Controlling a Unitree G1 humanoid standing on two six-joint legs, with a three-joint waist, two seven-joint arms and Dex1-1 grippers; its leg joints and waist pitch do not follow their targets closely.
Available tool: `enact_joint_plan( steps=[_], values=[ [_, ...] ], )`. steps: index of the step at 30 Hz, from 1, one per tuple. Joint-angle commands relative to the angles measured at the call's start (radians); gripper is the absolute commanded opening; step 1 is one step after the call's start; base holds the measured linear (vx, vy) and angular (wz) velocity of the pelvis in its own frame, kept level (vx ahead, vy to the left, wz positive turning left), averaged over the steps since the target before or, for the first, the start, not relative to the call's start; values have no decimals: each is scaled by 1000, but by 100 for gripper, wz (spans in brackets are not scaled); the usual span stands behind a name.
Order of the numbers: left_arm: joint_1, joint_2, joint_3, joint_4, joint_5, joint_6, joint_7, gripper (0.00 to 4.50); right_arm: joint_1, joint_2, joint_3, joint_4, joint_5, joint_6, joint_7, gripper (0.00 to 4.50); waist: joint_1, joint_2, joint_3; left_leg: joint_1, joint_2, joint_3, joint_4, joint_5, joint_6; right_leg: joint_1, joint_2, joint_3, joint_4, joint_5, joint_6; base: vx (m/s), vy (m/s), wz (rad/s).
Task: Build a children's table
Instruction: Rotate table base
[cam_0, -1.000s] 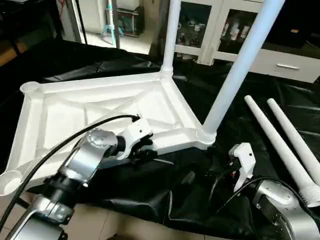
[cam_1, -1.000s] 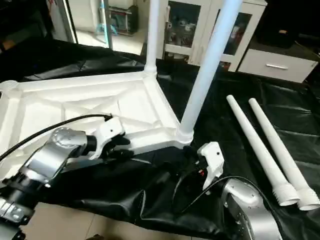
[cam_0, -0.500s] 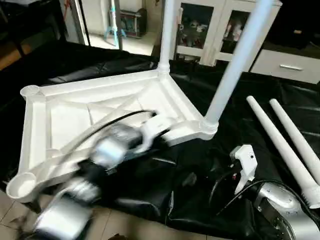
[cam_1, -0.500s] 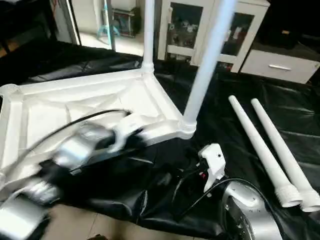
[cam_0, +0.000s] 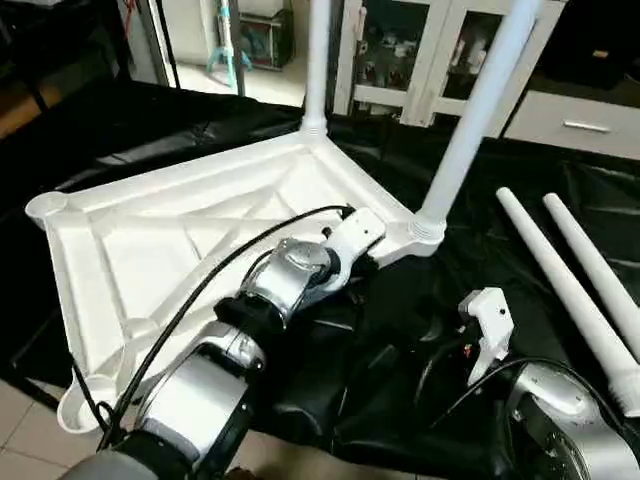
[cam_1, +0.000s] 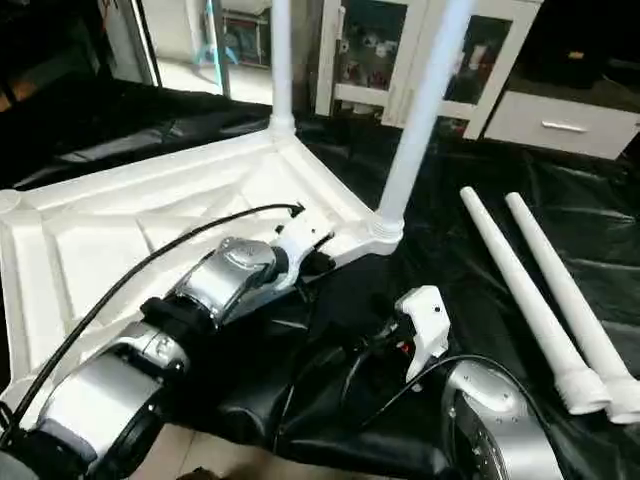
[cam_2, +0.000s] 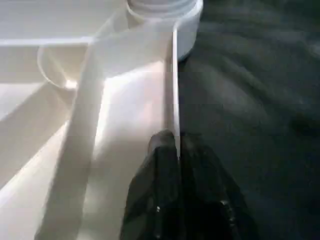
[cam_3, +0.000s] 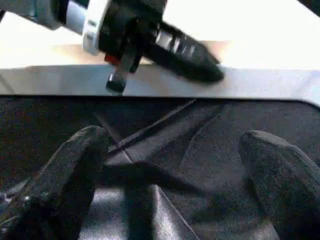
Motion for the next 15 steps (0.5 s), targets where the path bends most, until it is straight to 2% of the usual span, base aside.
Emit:
enact_joint_plan(
  steps=[1, 2, 3, 4, 8, 10, 13, 15],
  values=[
    [-44, -11, 58, -36, -62, -43, -20, 59, -8, 2, 3, -7, -6, -8, -3, 450, 5, -12, -65, 10, 59, -31, -70, -138, 104, 53, -67, 38, -70, -114, -251, 0, 0, 0],
    [-45, -10, 62, -34, -67, -43, -23, 67, -8, 3, 4, -6, -6, -8, -3, 450, 4, -12, -64, 9, 60, -30, -70, -136, 103, 52, -65, 38, -68, -102, -255, 0, 0, 0],
    [-48, -3, 67, -27, -73, -43, -33, 67, -12, 7, 8, -1, -7, -8, -2, 450, 2, -28, -63, 8, 60, -30, -70, -137, 107, 53, -64, 36, -68, -91, -255, 0, 0, 0],
    [-46, 2, 66, -23, -72, -42, -36, 90, -16, 10, 12, 4, -7, -8, -1, 450, 5, -21, -63, 9, 59, -30, -70, -135, 109, 53, -67, 37, -65, -93, -256, 0, 0, 0],
    [-34, 13, 60, -19, -63, -44, -57, 103, -26, 14, 23, 12, -8, -7, 1, 450, 4, -26, -62, 8, 59, -29, -70, -121, 113, 53, -67, 38, -66, -100, -245, 0, 0, 0],
    [-22, 24, 61, -30, -60, -45, -69, 133, -30, 17, 27, 12, -11, -6, 0, 450, 6, -24, -62, 9, 59, -29, -70, -114, 111, 53, -67, 38, -64, -90, -248, 0, 0, 0],
    [27, 116, 75, -166, -73, 18, -102, 145, -30, 21, 25, 15, -12, -9, 1, 450, 5, -21, -62, 7, 61, -31, -72, -113, 107, 55, -69, 38, -60, -77, -255, 0, 0, 0],
    [40, 141, 83, -205, -79, 40, -113, 167, -28, 22, 25, 13, -11, -9, 0, 450, 2, -18, -62, 9, 62, -30, -73, -120, 98, 53, -67, 38, -58, -80, -256, 0, 0, 0]
  ],
)
